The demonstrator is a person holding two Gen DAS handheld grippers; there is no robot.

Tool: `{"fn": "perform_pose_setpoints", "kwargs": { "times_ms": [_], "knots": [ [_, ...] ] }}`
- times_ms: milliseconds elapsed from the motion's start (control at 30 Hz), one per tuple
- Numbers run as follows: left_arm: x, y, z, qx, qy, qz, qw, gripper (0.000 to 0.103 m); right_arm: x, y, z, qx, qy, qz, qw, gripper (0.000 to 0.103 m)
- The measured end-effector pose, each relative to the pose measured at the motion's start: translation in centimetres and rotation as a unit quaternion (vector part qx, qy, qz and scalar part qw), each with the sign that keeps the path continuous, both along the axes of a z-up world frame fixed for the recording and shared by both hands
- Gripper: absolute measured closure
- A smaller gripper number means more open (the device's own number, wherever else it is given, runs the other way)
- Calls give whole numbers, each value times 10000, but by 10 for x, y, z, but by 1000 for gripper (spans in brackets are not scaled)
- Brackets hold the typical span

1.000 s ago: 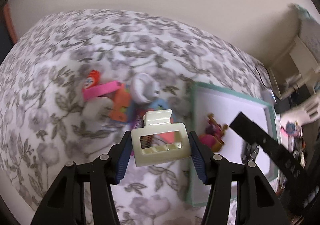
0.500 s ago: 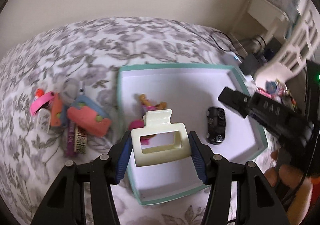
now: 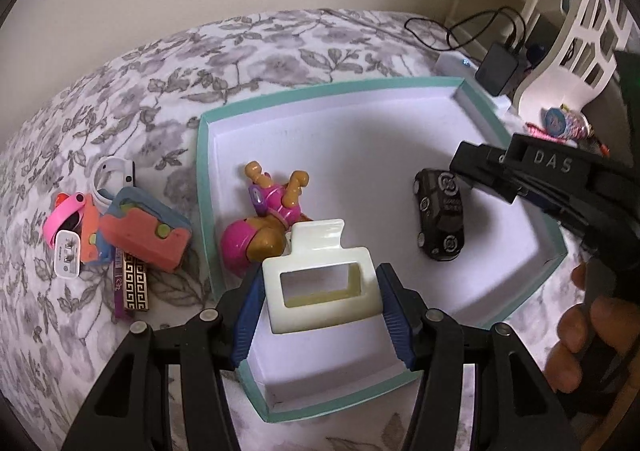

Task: Organize rigid objects
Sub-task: 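Carry the plug and hair clip into the tray and open both tools, then move both tools back over the remaining items beside the tray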

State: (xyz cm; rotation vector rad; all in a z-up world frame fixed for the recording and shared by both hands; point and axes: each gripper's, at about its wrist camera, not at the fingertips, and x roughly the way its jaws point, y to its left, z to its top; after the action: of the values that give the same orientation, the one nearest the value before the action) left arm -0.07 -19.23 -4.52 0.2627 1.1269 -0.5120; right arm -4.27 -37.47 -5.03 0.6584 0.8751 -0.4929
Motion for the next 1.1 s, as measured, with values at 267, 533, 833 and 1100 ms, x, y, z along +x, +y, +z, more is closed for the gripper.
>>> {"fn": "perform_pose_setpoints", "kwargs": {
  "times_ms": [267,533,833,1100],
  "knots": [
    [2,-2,-14,233,87,49,9997,43,6,10,-3,-244,167,228,9993,61],
    [5,1,-10,153,91,131,9998,29,8,10,-2,-285,188,247,9991,61],
    [13,11,5,-113,12,359,9993,28,8,12,1,-523,230,241,9981,48],
    [31,47,28,-573,-122,993,9933,28,11,20,10,-792,117,395,9960,36]
  ]
}}
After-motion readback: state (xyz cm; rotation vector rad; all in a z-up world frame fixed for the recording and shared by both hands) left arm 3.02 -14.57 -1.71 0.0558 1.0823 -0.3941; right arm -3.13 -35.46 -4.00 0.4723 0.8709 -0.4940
